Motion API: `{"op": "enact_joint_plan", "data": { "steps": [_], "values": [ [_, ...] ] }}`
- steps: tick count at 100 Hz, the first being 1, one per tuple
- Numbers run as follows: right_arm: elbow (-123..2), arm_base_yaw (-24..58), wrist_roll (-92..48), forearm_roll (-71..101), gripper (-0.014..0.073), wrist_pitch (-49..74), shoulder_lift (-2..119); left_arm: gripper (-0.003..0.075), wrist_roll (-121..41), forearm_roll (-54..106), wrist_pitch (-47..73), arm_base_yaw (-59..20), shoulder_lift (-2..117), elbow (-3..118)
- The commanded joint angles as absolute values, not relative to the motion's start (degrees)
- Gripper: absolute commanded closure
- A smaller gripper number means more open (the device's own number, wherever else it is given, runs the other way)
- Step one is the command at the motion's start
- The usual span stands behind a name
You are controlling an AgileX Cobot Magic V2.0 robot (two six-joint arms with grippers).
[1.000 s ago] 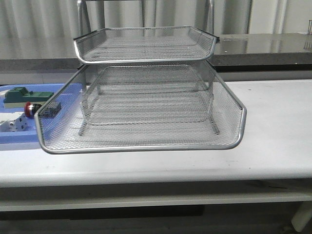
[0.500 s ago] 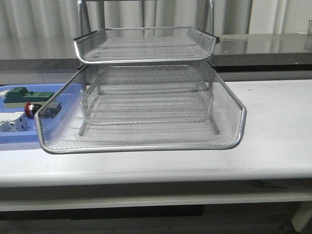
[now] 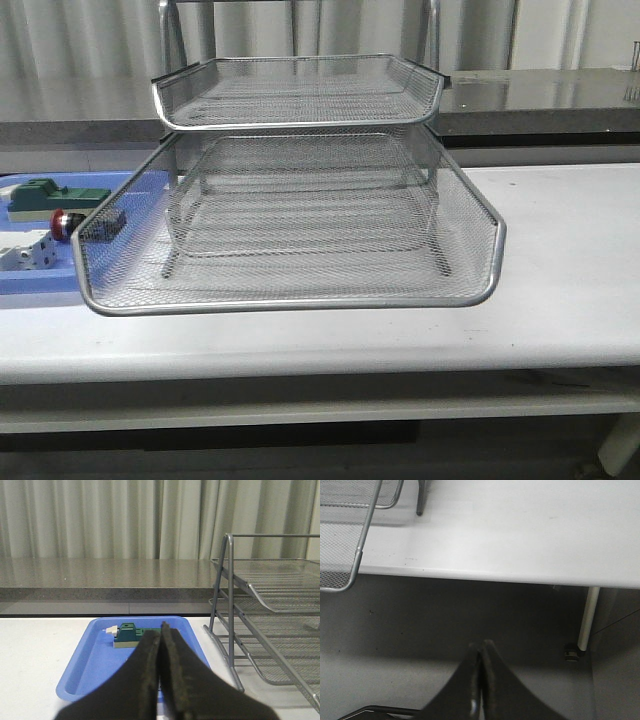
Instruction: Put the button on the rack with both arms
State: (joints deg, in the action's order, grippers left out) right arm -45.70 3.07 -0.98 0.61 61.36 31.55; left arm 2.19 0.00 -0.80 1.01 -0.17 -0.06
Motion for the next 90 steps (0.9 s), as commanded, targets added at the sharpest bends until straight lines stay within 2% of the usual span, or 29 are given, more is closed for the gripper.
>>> {"op": "enact_joint_plan", "data": {
  "steps": [1, 76, 90],
  "values": [
    [-47.46, 2.55, -0.98, 0.00, 0.0664, 58.42, 31.73, 0.0741, 2.70, 0.38, -5.30, 1.18, -2.18, -2.71],
    [-47.46, 2.55, -0.98, 0.00, 0.0664, 58.42, 31.73, 0.0741, 2.70, 0.38, -5.30, 1.18, -2.18, -2.71],
    [-47.46, 2.55, -0.98, 0.00, 0.0664, 58.42, 31.73, 0.0741, 2.70, 0.38, -8.86, 1.18, -2.18, -2.71]
  ]
}}
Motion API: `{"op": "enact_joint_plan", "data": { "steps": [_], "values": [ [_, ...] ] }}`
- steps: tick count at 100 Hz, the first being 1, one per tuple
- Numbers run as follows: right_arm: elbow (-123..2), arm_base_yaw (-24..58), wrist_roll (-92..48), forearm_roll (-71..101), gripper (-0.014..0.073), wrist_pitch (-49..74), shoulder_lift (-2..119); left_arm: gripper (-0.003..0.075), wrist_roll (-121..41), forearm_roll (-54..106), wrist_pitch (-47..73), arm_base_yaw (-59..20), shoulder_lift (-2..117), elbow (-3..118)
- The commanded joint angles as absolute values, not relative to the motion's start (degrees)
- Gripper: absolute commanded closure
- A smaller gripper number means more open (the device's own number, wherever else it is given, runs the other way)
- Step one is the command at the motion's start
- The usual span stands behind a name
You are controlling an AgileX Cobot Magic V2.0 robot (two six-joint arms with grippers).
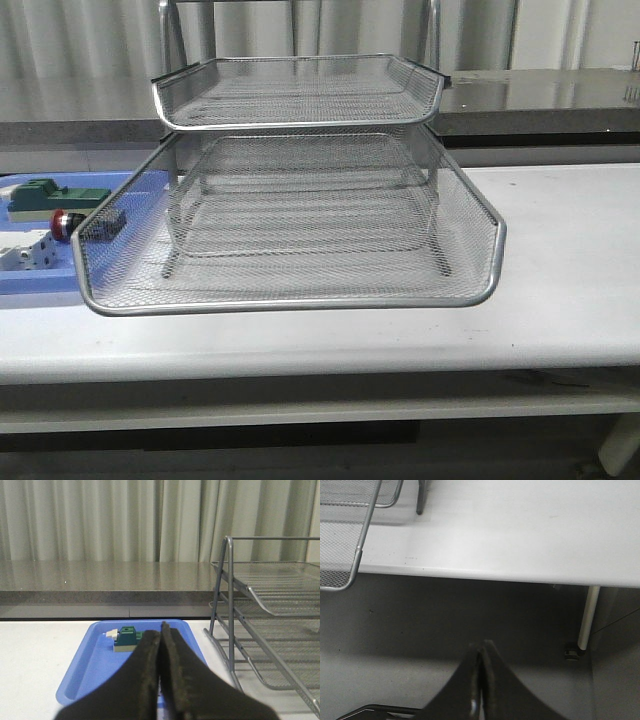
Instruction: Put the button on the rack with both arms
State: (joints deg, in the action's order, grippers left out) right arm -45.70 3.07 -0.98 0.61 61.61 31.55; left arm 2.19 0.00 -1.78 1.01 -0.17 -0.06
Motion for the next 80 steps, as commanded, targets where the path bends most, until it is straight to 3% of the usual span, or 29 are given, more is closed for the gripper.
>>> {"op": "enact_joint_plan", "data": {
  "steps": [1, 15, 37, 80],
  "values": [
    [-47.46, 2.55, -0.98, 0.00, 0.0664, 58.42, 31.73, 0.0741, 2.70, 0.38, -9.07, 1.18, -2.18, -2.71],
    [-47.46, 2.55, -0.98, 0.00, 0.0664, 58.42, 31.73, 0.0741, 2.70, 0.91, -11.09, 1.18, -2.18, -1.30],
    [-47.46, 2.55, -0.98, 0.00, 0.0664, 58.42, 31.73, 0.0741, 2.70, 4.10, -2.71, 1.18, 1.95, 8.36],
    [-47.46, 2.55, -0.98, 0.00, 0.0664, 58.42, 31.73, 0.0741, 2.45, -2.66, 21.58, 1.18, 32.16, 37.77]
  ]
}}
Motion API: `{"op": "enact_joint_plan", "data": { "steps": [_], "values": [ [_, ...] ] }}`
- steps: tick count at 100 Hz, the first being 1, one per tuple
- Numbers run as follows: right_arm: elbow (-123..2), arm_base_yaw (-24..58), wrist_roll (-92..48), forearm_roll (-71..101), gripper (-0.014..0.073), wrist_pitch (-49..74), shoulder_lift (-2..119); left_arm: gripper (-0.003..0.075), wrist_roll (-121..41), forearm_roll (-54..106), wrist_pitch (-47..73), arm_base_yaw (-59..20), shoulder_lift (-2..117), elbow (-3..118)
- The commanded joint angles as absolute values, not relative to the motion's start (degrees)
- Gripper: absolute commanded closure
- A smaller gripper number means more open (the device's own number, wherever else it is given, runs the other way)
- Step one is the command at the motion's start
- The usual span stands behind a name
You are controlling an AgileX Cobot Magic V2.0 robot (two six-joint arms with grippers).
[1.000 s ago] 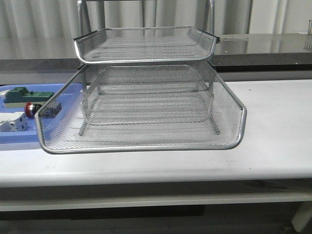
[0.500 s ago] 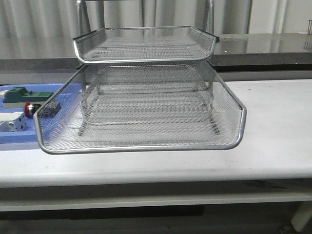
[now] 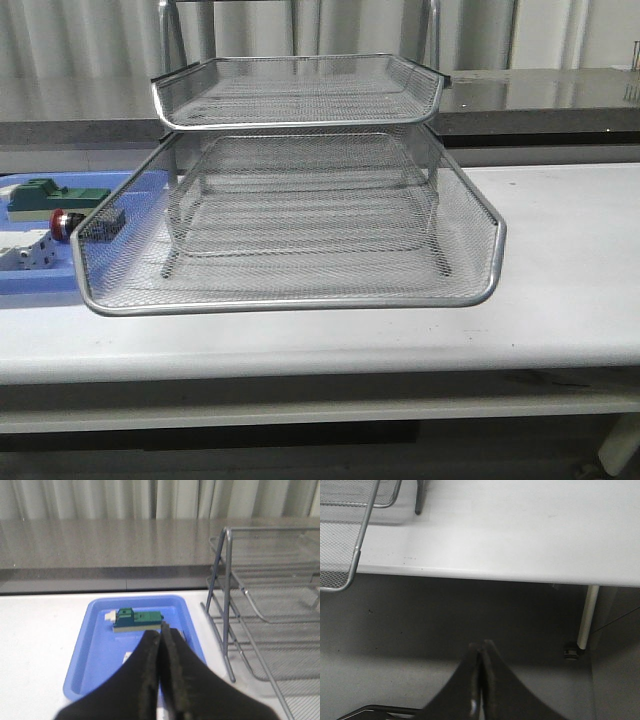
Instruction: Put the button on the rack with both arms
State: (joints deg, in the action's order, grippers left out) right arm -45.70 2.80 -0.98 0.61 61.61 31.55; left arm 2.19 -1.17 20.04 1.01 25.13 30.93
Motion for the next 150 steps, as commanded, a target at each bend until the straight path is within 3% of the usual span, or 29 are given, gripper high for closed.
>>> {"op": "enact_joint_plan", "data": {
  "steps": [1, 53, 108, 120, 142, 150],
  "values": [
    [-47.46, 2.55, -0.98, 0.00, 0.0664, 58.42, 31.73, 0.0741, 2.45, -2.75, 21.89, 1.18, 32.72, 38.18],
    [-47.46, 2.55, -0.98, 0.00, 0.0664, 58.42, 31.73, 0.0741, -11.50, -2.89, 25.98, 1.18, 66.79, 60.43],
    [-47.46, 2.55, -0.98, 0.00, 0.0664, 58.48, 31.73, 0.0729, -30.40, -2.55, 25.21, 0.95, 79.87, 66.33],
    [-47.46, 2.55, -0.98, 0.00, 0.0664, 58.48, 31.73, 0.0634, -30.49, -2.55, 25.35, 0.95, 79.97, 66.33],
    [-47.46, 2.55, -0.98, 0.00, 0.0664, 58.48, 31.73, 0.0288, -30.49, -2.55, 27.17, 0.95, 79.97, 66.33],
    [-47.46, 2.55, -0.98, 0.00, 0.0664, 58.48, 31.73, 0.0230, -30.49, -2.41, 28.45, 0.95, 79.97, 66.33]
  ]
}}
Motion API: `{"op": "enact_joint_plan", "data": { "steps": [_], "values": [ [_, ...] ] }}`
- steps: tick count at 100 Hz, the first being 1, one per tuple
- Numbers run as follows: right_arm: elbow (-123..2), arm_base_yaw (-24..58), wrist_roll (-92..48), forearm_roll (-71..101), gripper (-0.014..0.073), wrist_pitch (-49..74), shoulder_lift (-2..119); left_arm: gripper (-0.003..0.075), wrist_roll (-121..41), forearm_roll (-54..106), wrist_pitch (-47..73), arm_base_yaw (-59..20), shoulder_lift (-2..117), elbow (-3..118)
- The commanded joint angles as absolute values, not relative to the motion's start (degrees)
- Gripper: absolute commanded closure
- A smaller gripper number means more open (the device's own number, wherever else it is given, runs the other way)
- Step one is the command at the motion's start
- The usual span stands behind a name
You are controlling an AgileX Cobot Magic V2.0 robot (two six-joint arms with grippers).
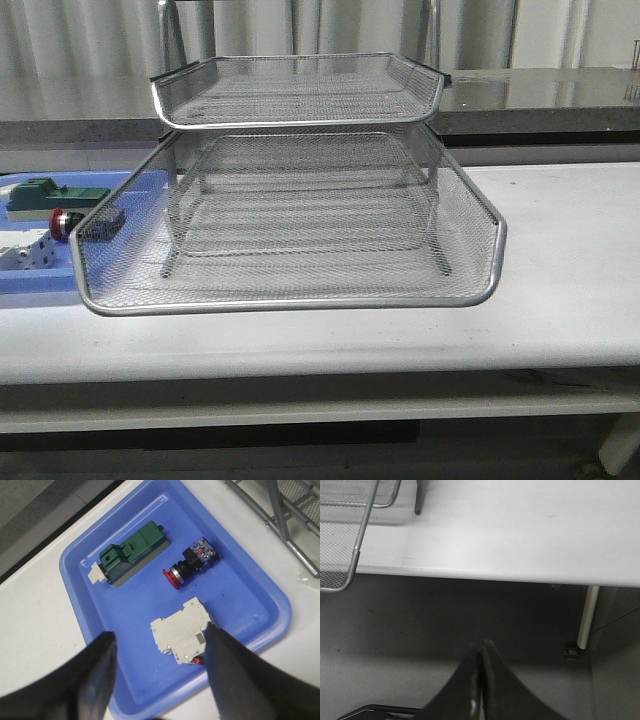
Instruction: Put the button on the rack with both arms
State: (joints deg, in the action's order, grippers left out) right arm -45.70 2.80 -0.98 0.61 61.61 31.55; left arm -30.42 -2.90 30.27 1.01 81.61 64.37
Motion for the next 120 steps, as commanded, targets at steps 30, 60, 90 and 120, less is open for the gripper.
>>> {"op": "enact_joint_plan", "data": {
  "steps": [30, 60, 90, 120],
  "values": [
    [-47.46, 2.55, -0.98, 0.00, 0.0664, 58.48, 31.73, 0.0227, -30.49, 5.09, 27.12, 0.95, 80.11, 66.33],
    [-47.46, 2.55, -0.98, 0.00, 0.0664, 58.48, 31.73, 0.0226, -35.39, 5.22, 32.83, 0.95, 88.81, 75.75],
    [-47.46, 2.55, -0.98, 0.00, 0.0664, 58.48, 31.73, 0.0226, -53.12, 5.57, 40.71, 0.95, 101.88, 89.65],
    [-47.46, 2.55, -0.98, 0.00, 0.0664, 58.48, 31.73, 0.0225, -57.24, 5.57, 43.12, 0.95, 112.88, 99.68]
  ]
}}
